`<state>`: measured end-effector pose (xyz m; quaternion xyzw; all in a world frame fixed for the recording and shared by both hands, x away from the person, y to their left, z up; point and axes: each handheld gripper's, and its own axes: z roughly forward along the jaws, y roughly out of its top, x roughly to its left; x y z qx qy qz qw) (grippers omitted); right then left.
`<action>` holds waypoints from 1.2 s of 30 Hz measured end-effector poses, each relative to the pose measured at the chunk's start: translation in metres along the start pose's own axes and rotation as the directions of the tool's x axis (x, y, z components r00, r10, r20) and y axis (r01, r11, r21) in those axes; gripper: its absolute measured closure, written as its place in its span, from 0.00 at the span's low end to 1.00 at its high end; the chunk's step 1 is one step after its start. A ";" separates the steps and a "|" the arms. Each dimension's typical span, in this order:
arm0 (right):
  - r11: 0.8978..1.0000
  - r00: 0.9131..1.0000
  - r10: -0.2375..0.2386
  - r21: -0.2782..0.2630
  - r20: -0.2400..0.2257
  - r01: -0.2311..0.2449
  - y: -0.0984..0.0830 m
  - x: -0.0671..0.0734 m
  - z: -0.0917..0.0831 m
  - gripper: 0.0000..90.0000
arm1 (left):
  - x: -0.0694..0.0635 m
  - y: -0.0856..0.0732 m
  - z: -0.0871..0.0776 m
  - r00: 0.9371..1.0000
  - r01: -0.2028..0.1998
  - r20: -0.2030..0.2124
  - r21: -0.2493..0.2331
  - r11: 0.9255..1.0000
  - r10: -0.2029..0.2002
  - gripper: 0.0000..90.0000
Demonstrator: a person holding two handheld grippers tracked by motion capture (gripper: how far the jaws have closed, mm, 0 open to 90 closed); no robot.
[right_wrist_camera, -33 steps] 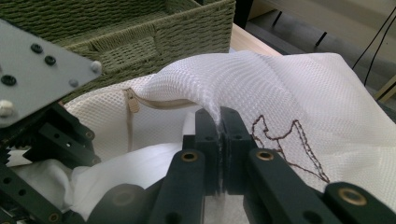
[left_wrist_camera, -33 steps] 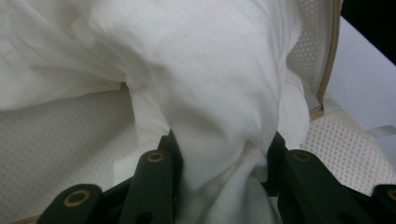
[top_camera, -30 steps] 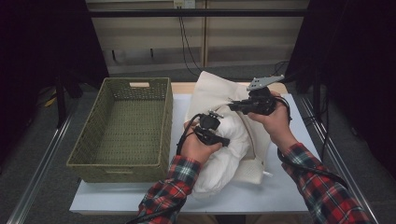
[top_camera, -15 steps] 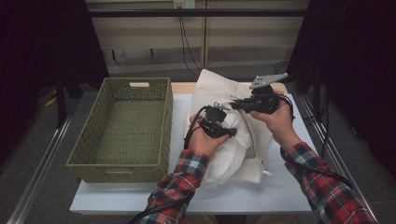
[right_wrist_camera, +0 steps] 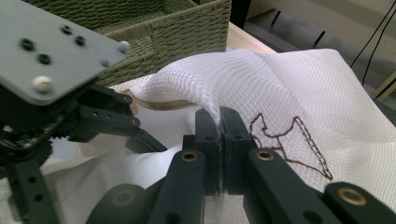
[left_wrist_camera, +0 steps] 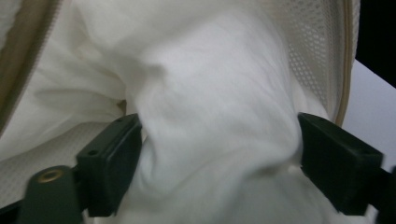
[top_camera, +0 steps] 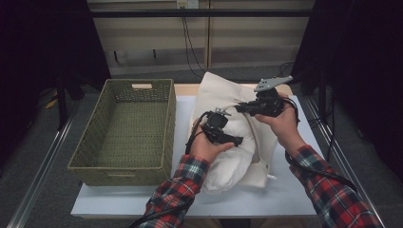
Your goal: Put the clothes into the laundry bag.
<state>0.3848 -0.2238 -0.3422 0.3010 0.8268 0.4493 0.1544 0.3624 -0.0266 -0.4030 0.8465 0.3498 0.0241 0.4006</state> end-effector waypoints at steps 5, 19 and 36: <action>1.000 1.000 0.001 0.007 -0.001 -0.001 0.000 0.001 0.001 0.97 | 0.000 -0.006 -0.008 1.000 -0.011 -0.009 0.020 1.000 0.011 0.10; 1.000 1.000 -0.004 0.014 0.001 0.004 0.000 -0.001 0.000 0.97 | 0.006 -0.035 -0.003 1.000 0.002 0.020 0.065 0.998 -0.003 0.11; 1.000 1.000 0.001 0.020 0.000 -0.001 -0.002 -0.001 0.000 0.97 | -0.004 -0.033 0.001 0.996 -0.027 0.089 0.091 0.996 0.019 0.78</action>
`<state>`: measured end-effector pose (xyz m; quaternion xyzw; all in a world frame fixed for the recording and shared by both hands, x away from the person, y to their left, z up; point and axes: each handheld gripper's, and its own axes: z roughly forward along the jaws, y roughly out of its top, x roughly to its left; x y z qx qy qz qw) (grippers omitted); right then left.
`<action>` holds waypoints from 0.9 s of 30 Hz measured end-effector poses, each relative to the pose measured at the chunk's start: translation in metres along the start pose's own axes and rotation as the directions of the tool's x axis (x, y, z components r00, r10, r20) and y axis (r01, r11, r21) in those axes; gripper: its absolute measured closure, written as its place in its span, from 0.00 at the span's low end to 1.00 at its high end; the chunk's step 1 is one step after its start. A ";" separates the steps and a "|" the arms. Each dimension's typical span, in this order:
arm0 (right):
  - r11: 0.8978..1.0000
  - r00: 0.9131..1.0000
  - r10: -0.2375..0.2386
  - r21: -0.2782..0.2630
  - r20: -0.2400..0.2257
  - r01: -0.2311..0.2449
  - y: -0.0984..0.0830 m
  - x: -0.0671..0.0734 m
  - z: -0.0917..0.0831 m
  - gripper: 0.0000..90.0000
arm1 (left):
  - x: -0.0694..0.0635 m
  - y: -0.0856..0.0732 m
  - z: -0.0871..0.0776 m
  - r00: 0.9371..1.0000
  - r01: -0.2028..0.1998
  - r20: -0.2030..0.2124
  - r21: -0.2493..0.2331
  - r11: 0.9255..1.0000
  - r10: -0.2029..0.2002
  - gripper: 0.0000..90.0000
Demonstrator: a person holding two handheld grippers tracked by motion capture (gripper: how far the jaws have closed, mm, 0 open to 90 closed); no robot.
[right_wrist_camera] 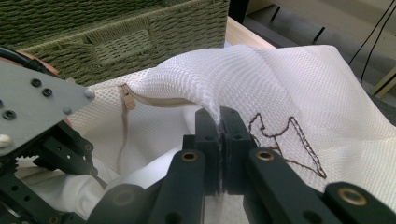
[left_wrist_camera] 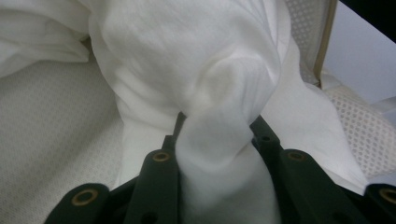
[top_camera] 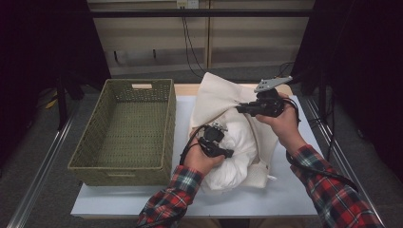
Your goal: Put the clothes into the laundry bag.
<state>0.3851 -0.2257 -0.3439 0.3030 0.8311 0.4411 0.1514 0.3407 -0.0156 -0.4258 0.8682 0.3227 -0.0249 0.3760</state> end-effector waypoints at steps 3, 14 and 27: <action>1.000 1.000 0.000 -0.002 -0.004 0.000 -0.001 0.000 0.000 0.97 | -0.002 0.005 -0.003 1.000 -0.009 -0.008 -0.001 1.000 0.009 0.79; 1.000 1.000 -0.011 -0.009 -0.012 0.011 0.003 0.004 -0.004 0.97 | -0.007 0.029 -0.012 0.998 -0.052 -0.035 -0.048 0.997 0.051 0.81; 1.000 1.000 -0.007 -0.015 -0.024 0.007 0.000 0.003 -0.006 0.97 | -0.008 0.040 0.007 0.997 -0.064 -0.046 -0.125 0.990 0.059 0.79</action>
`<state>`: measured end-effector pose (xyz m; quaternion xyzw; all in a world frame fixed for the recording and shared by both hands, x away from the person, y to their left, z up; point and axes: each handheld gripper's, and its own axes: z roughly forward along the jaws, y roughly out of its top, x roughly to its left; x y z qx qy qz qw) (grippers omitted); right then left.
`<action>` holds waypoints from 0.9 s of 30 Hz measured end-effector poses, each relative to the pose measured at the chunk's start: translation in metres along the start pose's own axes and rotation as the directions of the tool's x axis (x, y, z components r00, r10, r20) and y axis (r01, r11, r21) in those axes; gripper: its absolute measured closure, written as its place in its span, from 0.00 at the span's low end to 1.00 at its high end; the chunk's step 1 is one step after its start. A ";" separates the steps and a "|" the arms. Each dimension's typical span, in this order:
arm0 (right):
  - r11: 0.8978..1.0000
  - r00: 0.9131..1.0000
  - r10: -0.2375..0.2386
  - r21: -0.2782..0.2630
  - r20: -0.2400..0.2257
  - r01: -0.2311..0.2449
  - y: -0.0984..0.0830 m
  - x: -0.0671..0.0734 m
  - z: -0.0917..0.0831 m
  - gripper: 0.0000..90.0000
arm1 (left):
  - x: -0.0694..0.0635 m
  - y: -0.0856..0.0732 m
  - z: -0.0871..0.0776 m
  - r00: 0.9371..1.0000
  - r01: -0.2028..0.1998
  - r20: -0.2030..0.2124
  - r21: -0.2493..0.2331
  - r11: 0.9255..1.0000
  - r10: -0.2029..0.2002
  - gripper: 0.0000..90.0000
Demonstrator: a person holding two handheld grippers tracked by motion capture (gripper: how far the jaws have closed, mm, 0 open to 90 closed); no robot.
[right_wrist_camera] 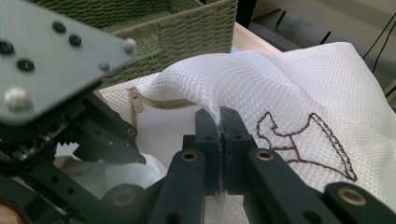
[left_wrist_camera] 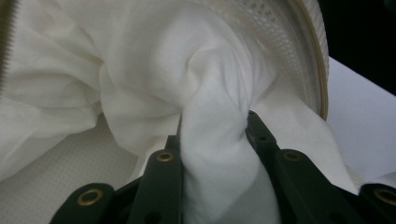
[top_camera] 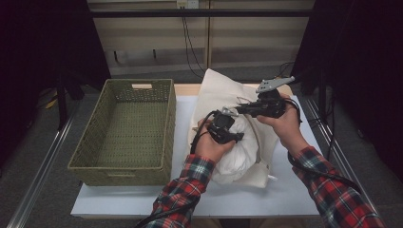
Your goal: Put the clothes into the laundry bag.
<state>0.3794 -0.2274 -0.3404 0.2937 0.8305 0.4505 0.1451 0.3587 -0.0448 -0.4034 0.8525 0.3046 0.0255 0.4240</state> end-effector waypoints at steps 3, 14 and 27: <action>1.000 1.000 0.003 0.001 0.001 -0.003 -0.002 -0.001 0.000 0.97 | 0.001 -0.004 0.002 1.000 -0.001 0.000 0.005 1.000 0.001 0.75; 1.000 1.000 0.003 0.009 0.005 -0.003 -0.002 0.000 0.006 0.97 | 0.005 -0.011 -0.005 0.998 0.056 -0.013 0.013 0.998 -0.056 0.26; 1.000 1.000 0.001 0.020 0.005 -0.001 -0.001 -0.001 0.011 0.97 | 0.010 -0.024 -0.028 0.998 0.040 -0.060 0.062 0.997 -0.036 0.08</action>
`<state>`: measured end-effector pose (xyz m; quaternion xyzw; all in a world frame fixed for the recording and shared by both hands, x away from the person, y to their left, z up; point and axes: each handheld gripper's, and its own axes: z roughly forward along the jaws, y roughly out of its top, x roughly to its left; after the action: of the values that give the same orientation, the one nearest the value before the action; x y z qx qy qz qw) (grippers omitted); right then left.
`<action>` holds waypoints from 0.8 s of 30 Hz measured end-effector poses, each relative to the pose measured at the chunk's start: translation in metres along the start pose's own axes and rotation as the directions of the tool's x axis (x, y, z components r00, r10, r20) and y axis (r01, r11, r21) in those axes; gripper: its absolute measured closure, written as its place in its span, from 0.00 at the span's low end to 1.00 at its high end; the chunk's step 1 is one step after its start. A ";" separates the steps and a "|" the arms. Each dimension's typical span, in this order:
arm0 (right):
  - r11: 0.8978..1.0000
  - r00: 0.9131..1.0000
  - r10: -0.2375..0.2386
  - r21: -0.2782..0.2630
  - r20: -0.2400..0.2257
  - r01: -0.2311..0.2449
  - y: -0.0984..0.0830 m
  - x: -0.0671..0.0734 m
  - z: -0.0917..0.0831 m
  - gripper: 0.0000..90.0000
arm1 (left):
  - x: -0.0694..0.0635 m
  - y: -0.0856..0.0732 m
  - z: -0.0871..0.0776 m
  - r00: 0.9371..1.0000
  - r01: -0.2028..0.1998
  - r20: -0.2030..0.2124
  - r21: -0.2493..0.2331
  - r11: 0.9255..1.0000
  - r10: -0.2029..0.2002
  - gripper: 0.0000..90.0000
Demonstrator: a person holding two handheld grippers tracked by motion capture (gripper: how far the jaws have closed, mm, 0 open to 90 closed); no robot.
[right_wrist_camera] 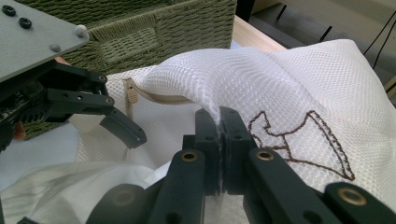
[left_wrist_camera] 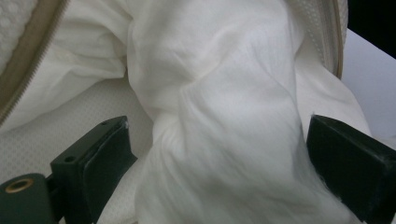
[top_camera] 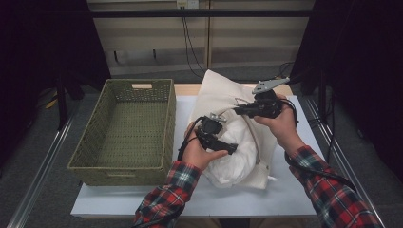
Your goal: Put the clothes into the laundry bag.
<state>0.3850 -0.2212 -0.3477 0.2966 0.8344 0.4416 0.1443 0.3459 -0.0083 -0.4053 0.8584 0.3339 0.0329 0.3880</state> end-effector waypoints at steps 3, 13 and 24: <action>1.000 1.000 -0.005 0.002 0.000 0.005 -0.001 0.000 0.001 0.97 | -0.001 -0.005 0.000 1.000 0.003 0.014 -0.003 1.000 -0.003 0.08; 1.000 1.000 -0.006 0.008 0.004 0.006 0.000 -0.001 -0.001 0.97 | -0.005 -0.019 0.018 0.998 0.029 0.058 0.029 0.999 -0.031 0.09; 1.000 1.000 0.000 0.003 0.007 0.000 -0.003 -0.001 -0.005 0.97 | -0.010 -0.029 0.036 0.989 0.054 0.132 0.061 0.997 -0.062 0.49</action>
<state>0.3824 -0.2267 -0.3467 0.2985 0.8345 0.4393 0.1469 0.3339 -0.0234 -0.4485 0.8594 0.3327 -0.0459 0.3856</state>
